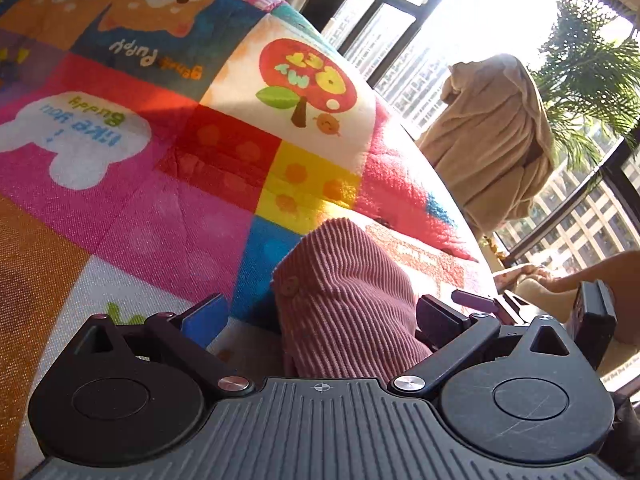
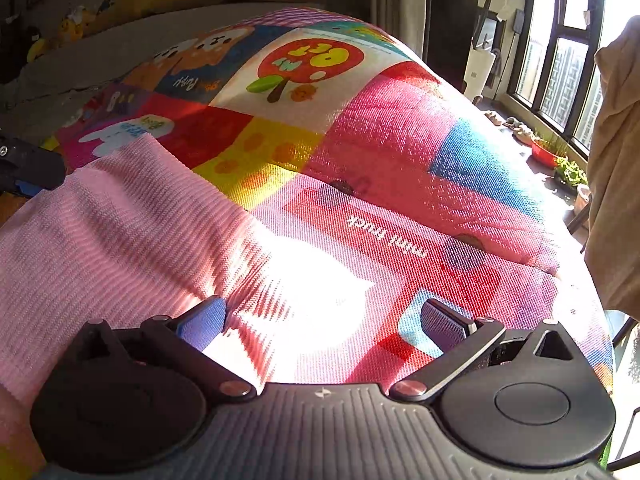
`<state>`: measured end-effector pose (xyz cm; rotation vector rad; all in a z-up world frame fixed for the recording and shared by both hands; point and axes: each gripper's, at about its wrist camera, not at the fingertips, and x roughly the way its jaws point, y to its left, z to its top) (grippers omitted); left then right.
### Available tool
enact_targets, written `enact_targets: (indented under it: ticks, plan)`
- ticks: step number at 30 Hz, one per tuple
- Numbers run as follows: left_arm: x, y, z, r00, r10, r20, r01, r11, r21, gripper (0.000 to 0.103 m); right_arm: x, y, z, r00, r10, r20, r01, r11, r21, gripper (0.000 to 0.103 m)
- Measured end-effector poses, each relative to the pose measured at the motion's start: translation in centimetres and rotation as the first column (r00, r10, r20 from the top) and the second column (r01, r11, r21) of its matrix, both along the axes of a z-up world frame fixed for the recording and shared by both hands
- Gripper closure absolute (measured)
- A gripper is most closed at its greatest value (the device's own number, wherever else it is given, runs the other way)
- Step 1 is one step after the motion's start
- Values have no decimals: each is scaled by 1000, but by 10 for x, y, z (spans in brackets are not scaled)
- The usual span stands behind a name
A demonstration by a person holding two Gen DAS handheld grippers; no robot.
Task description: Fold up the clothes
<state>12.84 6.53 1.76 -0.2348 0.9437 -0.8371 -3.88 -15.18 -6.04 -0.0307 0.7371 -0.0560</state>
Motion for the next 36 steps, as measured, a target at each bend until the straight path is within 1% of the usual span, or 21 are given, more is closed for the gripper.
enact_targets:
  ticks: [3, 5, 7, 8, 12, 15, 16, 19, 22, 24, 26, 30, 34, 36]
  plan:
    - [-15, -14, -11, 999, -45, -1, 45, 996, 73, 1, -11, 3, 8, 999, 33, 29, -33, 999, 18, 0]
    - [-18, -19, -12, 999, -48, 8, 47, 996, 80, 1, -20, 7, 16, 996, 70, 47, -71, 997, 34, 0]
    - [-19, -22, -12, 999, -47, 16, 46, 996, 79, 1, -33, 14, 28, 986, 157, 61, -161, 985, 65, 0]
    - [-19, -22, -13, 999, -46, 17, 45, 996, 78, 1, -36, 18, 30, 982, 181, 56, -185, 981, 61, 0]
    - [-20, -24, -13, 999, -43, 19, 42, 996, 76, 1, -30, 33, 19, 982, 189, -22, -190, 981, -36, 0]
    - [-21, -25, -14, 999, -41, 22, 39, 996, 74, 1, -25, 37, 16, 983, 180, -42, -181, 983, -35, 0]
    - [-22, -24, -15, 999, -42, 16, 41, 997, 59, 1, -24, 40, 16, 982, 184, -41, -186, 981, -48, 0]
    - [-23, -20, -17, 999, -49, -18, 49, 998, -25, 1, -21, 49, 16, 978, 203, -41, -206, 974, -93, 0]
    - [-20, -15, -14, 999, -31, -14, 30, 996, -87, 1, -13, 59, 18, 971, 235, -38, -238, 958, -158, 0]
    - [-16, -8, -10, 1000, -10, -2, 9, 993, -120, 1, -4, 69, 20, 965, 260, -33, -261, 940, -219, 0]
    - [-11, 0, -5, 1000, 15, 15, -12, 990, -141, 1, 12, 81, 20, 960, 278, -22, -275, 927, -256, 0]
    - [2, 30, -2, 989, 137, 54, -130, 985, -116, 1, 49, 107, 20, 951, 310, 4, -294, 904, -311, 0]
    - [15, 61, 0, 961, 260, 95, -251, 963, -94, 1, 86, 132, 20, 939, 343, 28, -309, 878, -366, 0]
    - [21, 79, -2, 938, 335, 90, -329, 941, -76, 1, 104, 144, 20, 932, 359, 40, -316, 864, -393, 0]
